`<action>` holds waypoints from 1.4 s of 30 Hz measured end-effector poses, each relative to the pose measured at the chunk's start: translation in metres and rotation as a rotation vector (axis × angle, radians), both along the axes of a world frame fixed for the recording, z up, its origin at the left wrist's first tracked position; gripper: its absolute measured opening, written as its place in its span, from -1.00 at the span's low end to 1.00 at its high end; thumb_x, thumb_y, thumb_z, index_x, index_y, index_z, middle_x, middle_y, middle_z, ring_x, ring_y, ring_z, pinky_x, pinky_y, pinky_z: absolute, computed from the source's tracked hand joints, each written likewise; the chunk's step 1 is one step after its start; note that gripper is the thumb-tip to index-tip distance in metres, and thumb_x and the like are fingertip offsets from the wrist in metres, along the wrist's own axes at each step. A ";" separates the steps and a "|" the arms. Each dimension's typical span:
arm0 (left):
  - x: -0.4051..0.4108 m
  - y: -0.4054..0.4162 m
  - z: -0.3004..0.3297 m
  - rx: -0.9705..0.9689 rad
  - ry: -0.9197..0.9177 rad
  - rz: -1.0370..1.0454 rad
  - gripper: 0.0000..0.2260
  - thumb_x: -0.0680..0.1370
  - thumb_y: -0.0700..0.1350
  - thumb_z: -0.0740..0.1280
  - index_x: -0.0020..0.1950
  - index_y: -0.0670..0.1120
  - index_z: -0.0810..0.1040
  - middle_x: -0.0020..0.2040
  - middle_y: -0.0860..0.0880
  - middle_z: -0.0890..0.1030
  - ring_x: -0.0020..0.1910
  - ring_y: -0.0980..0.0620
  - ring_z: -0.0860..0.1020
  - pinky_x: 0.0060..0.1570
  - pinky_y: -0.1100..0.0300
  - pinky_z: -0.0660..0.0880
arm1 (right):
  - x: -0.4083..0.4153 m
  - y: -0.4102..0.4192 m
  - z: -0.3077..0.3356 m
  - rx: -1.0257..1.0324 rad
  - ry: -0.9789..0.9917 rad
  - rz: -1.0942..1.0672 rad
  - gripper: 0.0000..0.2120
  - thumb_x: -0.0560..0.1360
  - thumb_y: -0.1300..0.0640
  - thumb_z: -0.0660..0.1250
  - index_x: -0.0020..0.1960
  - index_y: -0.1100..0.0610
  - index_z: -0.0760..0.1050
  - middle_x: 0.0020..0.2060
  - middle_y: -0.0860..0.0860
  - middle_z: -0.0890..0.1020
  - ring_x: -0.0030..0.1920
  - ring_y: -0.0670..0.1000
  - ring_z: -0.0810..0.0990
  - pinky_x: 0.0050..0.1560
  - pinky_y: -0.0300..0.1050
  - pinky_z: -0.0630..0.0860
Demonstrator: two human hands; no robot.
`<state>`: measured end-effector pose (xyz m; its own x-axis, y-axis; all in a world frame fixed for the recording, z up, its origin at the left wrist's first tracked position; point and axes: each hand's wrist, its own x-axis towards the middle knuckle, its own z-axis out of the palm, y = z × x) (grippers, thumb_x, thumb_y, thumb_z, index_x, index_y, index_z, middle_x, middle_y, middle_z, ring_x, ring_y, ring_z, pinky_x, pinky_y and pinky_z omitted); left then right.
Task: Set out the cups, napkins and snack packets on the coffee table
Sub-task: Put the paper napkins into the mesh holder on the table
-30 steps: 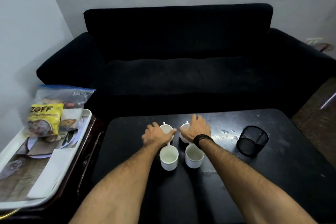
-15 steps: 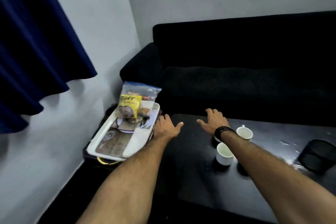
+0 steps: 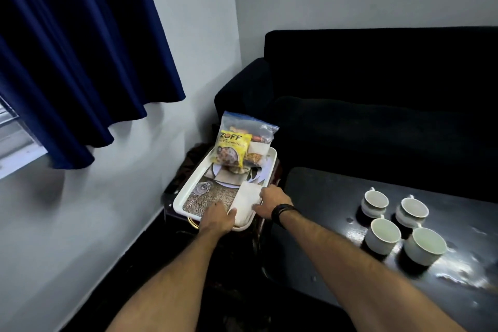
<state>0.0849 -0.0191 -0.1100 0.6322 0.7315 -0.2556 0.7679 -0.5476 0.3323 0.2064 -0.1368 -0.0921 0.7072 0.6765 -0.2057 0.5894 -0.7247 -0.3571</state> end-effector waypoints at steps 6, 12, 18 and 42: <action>0.031 0.010 0.004 -0.350 -0.148 0.204 -0.46 0.44 -0.06 0.50 0.33 -0.28 0.49 0.27 -0.22 0.58 0.22 -0.14 0.57 0.12 0.13 0.51 | -0.006 0.014 -0.020 0.044 0.068 -0.070 -0.42 0.41 -0.10 0.42 0.34 0.12 0.41 0.28 0.10 0.46 0.30 0.14 0.47 0.24 0.06 0.50; 0.040 0.004 -0.001 -0.524 -0.414 0.427 -0.68 0.46 -0.26 0.40 0.18 -0.35 0.52 0.11 -0.30 0.63 0.10 -0.21 0.62 0.08 0.01 0.58 | 0.001 0.007 -0.021 0.209 0.108 -0.131 -0.32 0.40 -0.13 0.45 0.40 0.09 0.29 0.28 0.11 0.47 0.27 0.16 0.50 0.21 0.05 0.51; 0.045 -0.006 0.029 -0.775 -0.696 0.521 -0.77 0.50 -0.28 0.42 0.14 -0.28 0.58 -0.09 -0.20 0.67 -0.09 -0.16 0.66 0.02 -0.04 0.62 | 0.012 -0.005 -0.002 0.455 0.370 -0.263 -0.63 0.49 -0.25 0.32 -0.06 0.08 0.54 -0.03 0.02 0.64 0.08 0.07 0.61 0.05 -0.09 0.49; 0.148 -0.390 0.053 -1.260 -0.478 -0.129 -0.72 0.69 -0.12 0.10 0.30 -0.21 0.47 0.10 -0.23 0.64 -0.08 -0.14 0.64 -0.16 0.08 0.59 | 0.068 -0.411 0.047 0.687 0.269 -0.860 -0.68 0.45 0.33 0.34 0.18 0.18 0.55 0.06 0.09 0.62 0.01 0.06 0.61 -0.25 -0.20 0.57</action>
<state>0.2326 -0.4092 -0.0575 0.8927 0.0941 -0.4408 0.4041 0.2662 0.8751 0.2747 -0.5482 -0.0455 0.9809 0.0156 -0.1940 -0.1659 -0.4540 -0.8754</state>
